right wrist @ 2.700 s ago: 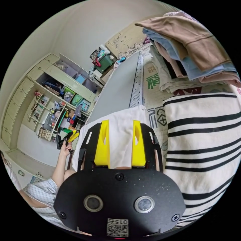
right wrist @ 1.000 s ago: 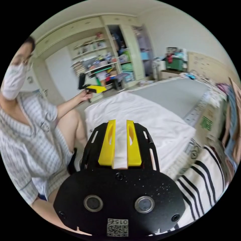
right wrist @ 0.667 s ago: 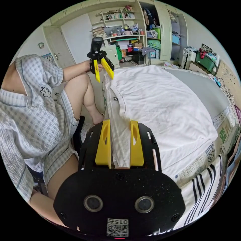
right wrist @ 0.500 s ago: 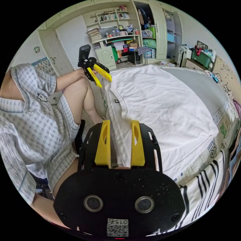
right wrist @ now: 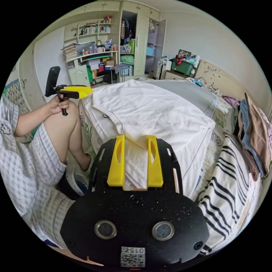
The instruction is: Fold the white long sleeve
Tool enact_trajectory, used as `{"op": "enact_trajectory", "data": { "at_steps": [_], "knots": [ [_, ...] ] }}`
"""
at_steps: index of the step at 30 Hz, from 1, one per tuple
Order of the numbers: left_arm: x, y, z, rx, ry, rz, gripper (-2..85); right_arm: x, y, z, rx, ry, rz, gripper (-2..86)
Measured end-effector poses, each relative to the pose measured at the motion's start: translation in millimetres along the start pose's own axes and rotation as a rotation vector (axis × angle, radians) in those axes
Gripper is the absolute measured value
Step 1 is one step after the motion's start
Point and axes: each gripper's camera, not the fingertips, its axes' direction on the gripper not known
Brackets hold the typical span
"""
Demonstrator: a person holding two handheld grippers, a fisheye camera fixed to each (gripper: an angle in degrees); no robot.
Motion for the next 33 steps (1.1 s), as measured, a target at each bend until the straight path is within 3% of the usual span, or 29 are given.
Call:
{"op": "enact_trajectory", "data": {
  "at_steps": [6,11,16,22,33],
  "knots": [
    [-19.6,7.4,-8.5,-0.01,-0.066,-0.046,11.8,34.1,-10.6,-21.8,0.051,-0.057,0.103,11.7],
    [-116.6,61.0,-66.4,0.313,0.147,-0.456,11.8,91.7,-1.3,-67.0,0.24,-0.109,0.334,11.0],
    [-174.6,93.3,-57.7,0.251,0.212,-0.738,10.6,155.9,12.5,-75.8,0.217,-0.174,0.659,10.7],
    [-194.3,96.1,-49.6,0.139,0.181,-0.747,7.8,193.0,2.6,-75.8,0.232,-0.427,0.727,9.1],
    [-217.8,105.5,-40.7,0.104,0.242,-0.746,6.3,218.9,-32.9,-92.3,0.213,-0.419,0.743,2.3]
  ]
}}
